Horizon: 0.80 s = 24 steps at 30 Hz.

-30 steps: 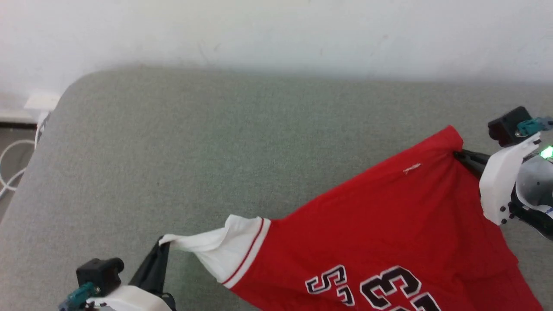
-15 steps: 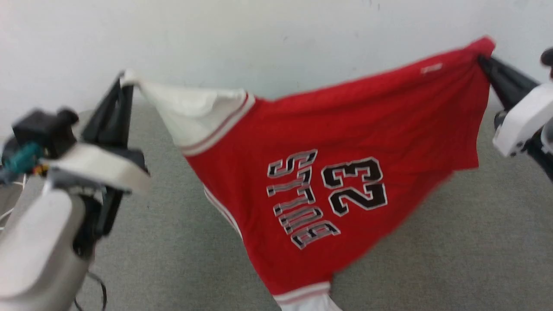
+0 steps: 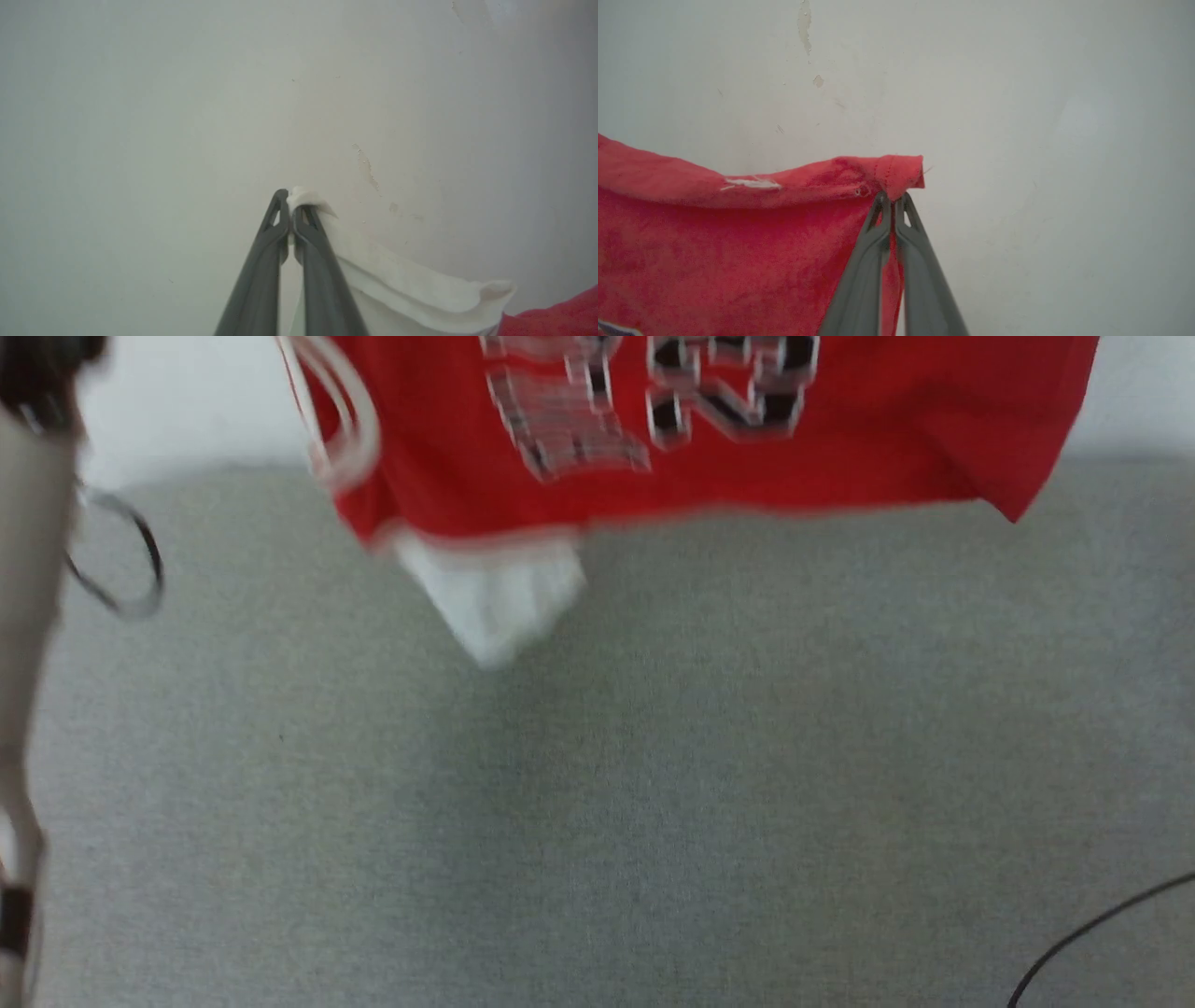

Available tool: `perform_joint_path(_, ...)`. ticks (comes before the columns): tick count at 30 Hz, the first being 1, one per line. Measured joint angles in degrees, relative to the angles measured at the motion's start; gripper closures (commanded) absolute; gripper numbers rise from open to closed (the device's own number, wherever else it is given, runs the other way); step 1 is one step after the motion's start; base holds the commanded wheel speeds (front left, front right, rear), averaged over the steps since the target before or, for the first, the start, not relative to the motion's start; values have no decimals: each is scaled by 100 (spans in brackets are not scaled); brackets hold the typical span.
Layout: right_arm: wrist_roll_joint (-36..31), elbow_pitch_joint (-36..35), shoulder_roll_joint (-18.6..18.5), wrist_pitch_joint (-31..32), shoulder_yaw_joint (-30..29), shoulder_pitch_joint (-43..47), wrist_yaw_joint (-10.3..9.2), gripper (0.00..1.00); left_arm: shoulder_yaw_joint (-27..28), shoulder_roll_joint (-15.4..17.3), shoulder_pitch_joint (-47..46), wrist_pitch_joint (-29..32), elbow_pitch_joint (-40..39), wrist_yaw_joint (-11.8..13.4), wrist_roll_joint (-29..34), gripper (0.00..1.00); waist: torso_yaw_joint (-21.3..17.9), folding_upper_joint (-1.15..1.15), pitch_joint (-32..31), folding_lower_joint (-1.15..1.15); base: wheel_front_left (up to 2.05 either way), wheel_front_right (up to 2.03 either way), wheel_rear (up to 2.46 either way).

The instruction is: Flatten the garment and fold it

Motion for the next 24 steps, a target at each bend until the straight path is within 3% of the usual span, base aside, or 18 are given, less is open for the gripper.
perform_joint_path(7,-437,378,67,108,-135,-1444,0,100,62,-201,-1951,-277,934,-188,236,100,-41,0,798,1,0,0,0)
perform_joint_path(12,-628,713,137,-1,-205,-2161,0,100,102,-312,-2816,-498,1481,-337,308,100,-74,0,1389,1,0,0,0)
perform_joint_path(19,-717,1328,229,-248,-22,-2412,0,100,101,-333,-3042,-679,2040,-508,358,100,-126,0,2022,2,0,0,0)
perform_joint_path(24,-683,1699,252,-487,204,-2296,0,100,191,-400,-2614,-750,2164,-546,348,100,-119,0,2182,2,0,0,0)
